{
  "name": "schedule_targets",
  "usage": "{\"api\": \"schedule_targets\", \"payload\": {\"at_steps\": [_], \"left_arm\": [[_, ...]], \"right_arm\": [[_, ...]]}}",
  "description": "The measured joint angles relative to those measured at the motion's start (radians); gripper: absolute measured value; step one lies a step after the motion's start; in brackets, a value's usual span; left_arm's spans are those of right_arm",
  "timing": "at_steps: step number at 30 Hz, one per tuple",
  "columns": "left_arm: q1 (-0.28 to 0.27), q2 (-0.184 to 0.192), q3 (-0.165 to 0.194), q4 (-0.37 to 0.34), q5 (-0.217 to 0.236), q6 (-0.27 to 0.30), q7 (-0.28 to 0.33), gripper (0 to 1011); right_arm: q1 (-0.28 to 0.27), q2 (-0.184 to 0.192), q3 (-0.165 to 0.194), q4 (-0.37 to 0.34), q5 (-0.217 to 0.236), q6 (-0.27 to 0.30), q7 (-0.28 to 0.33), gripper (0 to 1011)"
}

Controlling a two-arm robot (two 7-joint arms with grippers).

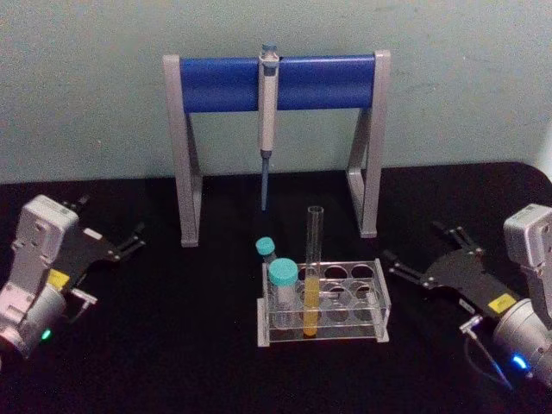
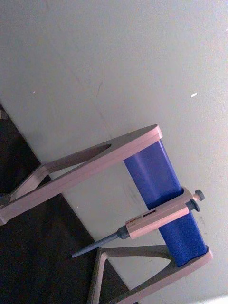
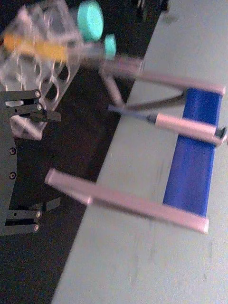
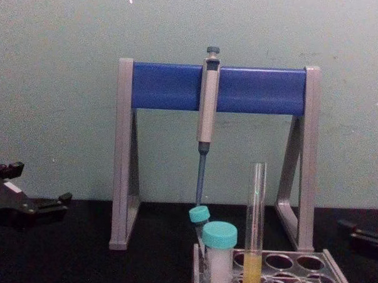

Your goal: Pick up the test tube from the test tube rack, shake it, then place it back into the test tube rack.

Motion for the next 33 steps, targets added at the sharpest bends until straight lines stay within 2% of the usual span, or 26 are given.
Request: {"api": "schedule_targets", "payload": {"at_steps": [11, 23, 33], "left_arm": [[0.0, 0.0, 0.0, 0.0, 0.0, 0.0, 0.0, 1001], [0.0, 0.0, 0.0, 0.0, 0.0, 0.0, 0.0, 1001], [0.0, 0.0, 0.0, 0.0, 0.0, 0.0, 0.0, 1001]], "right_arm": [[-0.002, -0.038, -0.005, -0.016, 0.106, 0.049, 0.157, 1000], [0.041, -0.087, -0.021, 0.017, 0.174, 0.102, 0.294, 1001], [0.09, -0.117, -0.04, 0.057, 0.204, 0.124, 0.326, 1000]]}}
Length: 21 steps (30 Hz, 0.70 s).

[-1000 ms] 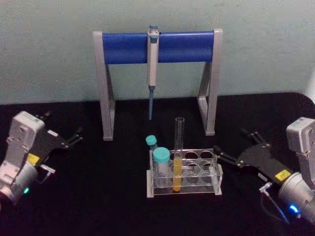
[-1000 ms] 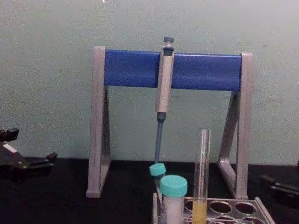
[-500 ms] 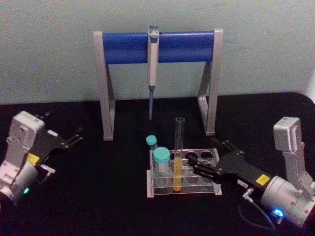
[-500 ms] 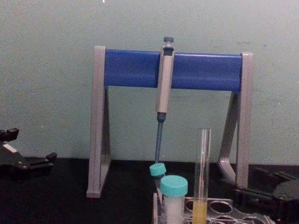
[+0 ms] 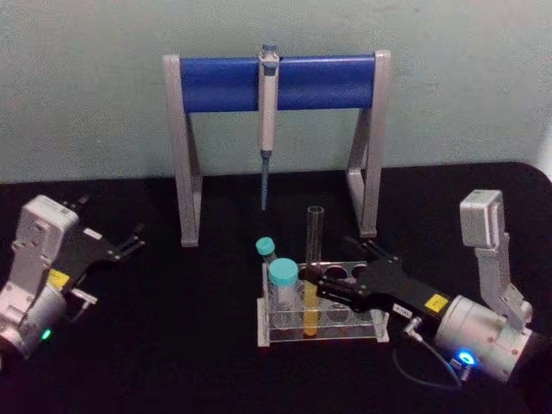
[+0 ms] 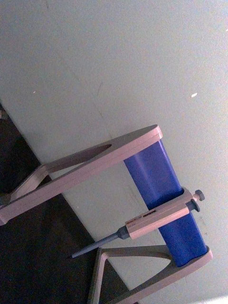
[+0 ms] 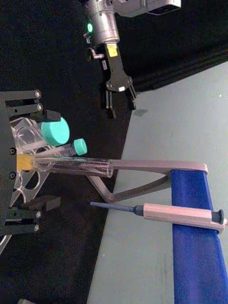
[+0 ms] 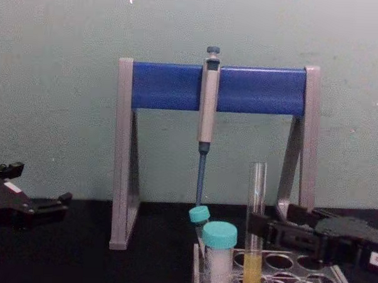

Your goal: Pick up the test tube from the test tube rack, shake it, then place it back into the test tube rack.

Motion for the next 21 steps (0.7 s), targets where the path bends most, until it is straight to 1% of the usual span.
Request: {"api": "schedule_targets", "payload": {"at_steps": [4, 10, 21], "left_arm": [[0.0, 0.0, 0.0, 0.0, 0.0, 0.0, 0.0, 1001], [0.0, 0.0, 0.0, 0.0, 0.0, 0.0, 0.0, 1001], [0.0, 0.0, 0.0, 0.0, 0.0, 0.0, 0.0, 1001]], "right_arm": [[0.028, -0.019, -0.01, 0.028, 0.008, 0.006, 0.001, 1000], [0.065, -0.037, -0.025, 0.067, 0.01, 0.013, 0.001, 1001], [0.1, -0.055, -0.044, 0.109, 0.007, 0.018, 0.002, 1000]]}}
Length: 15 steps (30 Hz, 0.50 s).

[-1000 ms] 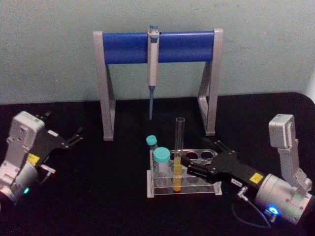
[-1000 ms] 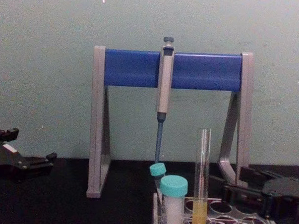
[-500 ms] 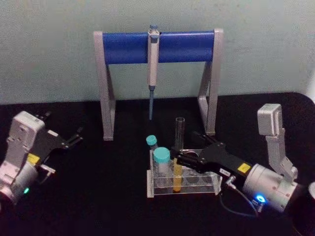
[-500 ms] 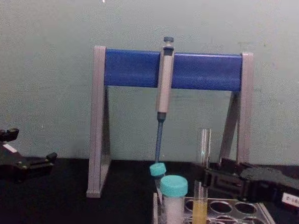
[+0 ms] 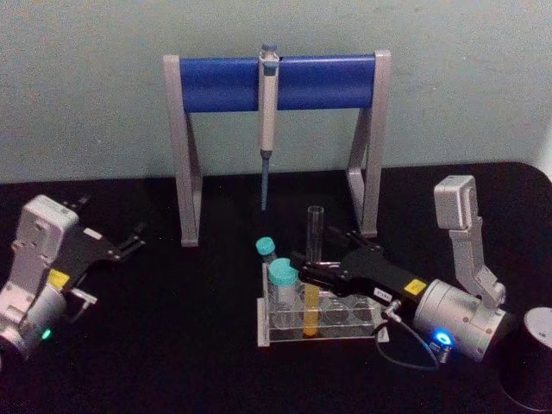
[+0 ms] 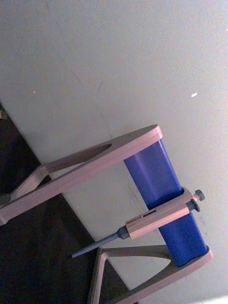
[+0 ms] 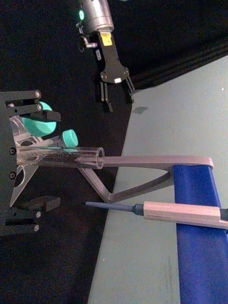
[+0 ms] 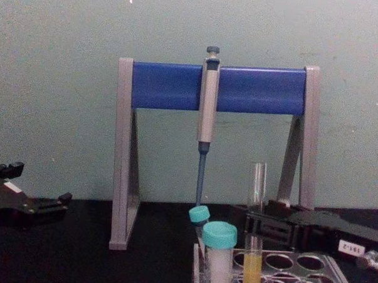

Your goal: Pick up the test tube from the test tube rack, shake it, then place it back into the test tube rack.

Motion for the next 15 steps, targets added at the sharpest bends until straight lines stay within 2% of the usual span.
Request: {"api": "schedule_targets", "payload": {"at_steps": [15], "left_arm": [[0.0, 0.0, 0.0, 0.0, 0.0, 0.0, 0.0, 1001]], "right_arm": [[0.005, -0.006, -0.002, 0.008, -0.005, 0.004, -0.012, 1000]]}}
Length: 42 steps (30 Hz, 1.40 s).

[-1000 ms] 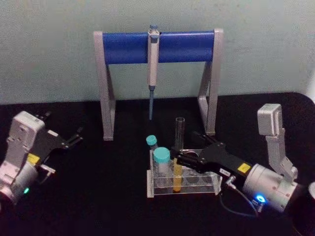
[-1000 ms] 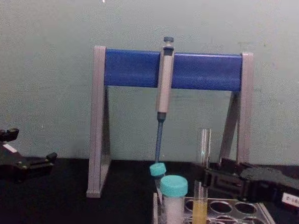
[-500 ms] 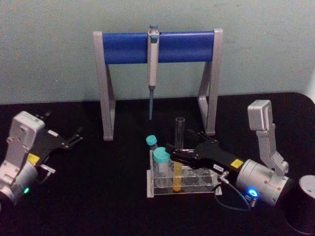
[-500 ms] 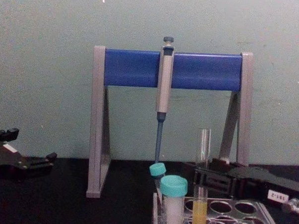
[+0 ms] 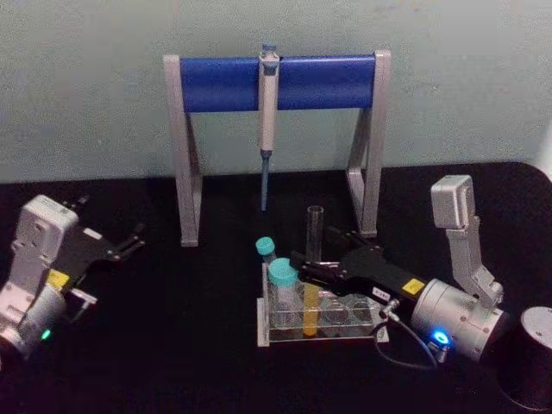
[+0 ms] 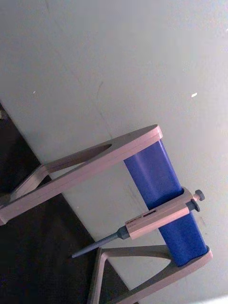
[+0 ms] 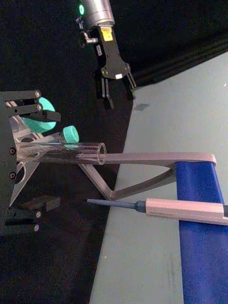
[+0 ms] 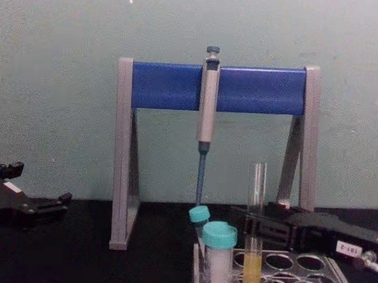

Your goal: Pick up the test tube from the test tube rack, shake it, then place it back into the test tube rack.

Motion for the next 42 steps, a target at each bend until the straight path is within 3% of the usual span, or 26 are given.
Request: {"api": "schedule_targets", "payload": {"at_steps": [15, 16, 30, 34, 42], "left_arm": [[0.0, 0.0, 0.0, 0.0, 0.0, 0.0, 0.0, 1001], [0.0, 0.0, 0.0, 0.0, 0.0, 0.0, 0.0, 1001], [0.0, 0.0, 0.0, 0.0, 0.0, 0.0, 0.0, 1001], [0.0, 0.0, 0.0, 0.0, 0.0, 0.0, 0.0, 1001], [0.0, 0.0, 0.0, 0.0, 0.0, 0.0, 0.0, 1001]], "right_arm": [[0.011, -0.008, -0.004, 0.013, -0.006, -0.001, -0.001, 1001], [0.009, -0.007, -0.003, 0.011, -0.006, -0.002, -0.001, 770], [0.009, -0.007, -0.003, 0.01, -0.005, -0.002, -0.001, 306], [0.009, -0.007, -0.003, 0.01, -0.005, -0.002, 0.0, 233], [0.009, -0.007, -0.003, 0.01, -0.004, -0.002, -0.001, 234]]}}
